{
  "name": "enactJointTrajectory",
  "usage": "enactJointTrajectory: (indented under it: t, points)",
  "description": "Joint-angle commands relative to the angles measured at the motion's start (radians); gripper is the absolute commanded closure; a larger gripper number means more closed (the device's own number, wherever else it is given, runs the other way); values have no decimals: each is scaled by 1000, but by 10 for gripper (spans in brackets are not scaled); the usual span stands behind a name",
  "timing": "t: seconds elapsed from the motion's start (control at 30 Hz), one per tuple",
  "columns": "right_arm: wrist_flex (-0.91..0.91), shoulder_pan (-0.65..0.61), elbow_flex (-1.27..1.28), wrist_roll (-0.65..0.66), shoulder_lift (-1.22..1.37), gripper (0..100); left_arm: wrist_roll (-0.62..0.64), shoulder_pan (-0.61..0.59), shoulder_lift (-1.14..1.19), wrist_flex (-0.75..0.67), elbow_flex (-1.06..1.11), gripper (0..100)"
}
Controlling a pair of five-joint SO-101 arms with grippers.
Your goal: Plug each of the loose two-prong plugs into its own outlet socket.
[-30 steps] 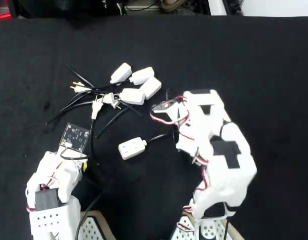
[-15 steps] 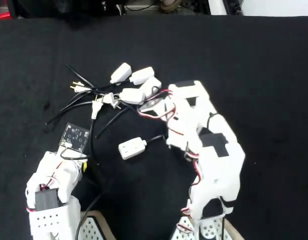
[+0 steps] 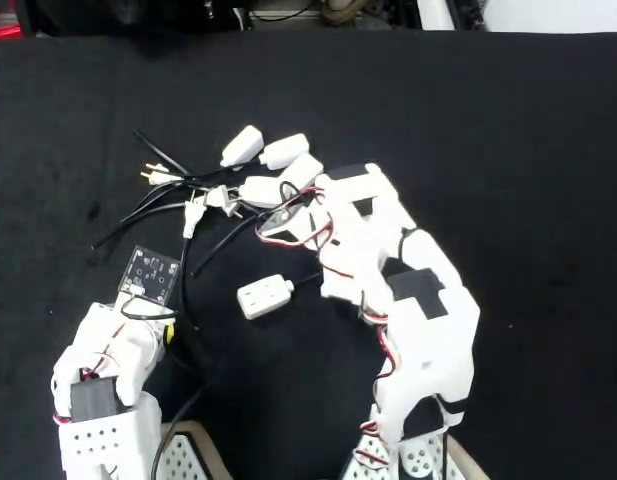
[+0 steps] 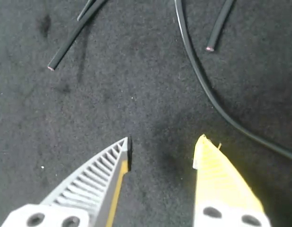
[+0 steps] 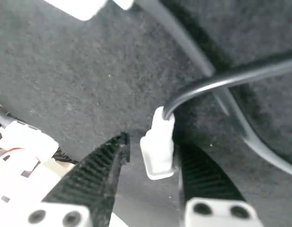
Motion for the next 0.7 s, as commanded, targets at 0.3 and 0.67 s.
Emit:
enactJointTrajectory:
  t: [0.3,0.67]
  points:
    - [-11,-29,-124,34,-2,828,-3,-2,-8,-17,18,776]
    - [26,-28,-122,34,-4,979,-5,-2,-8,-15,18,776]
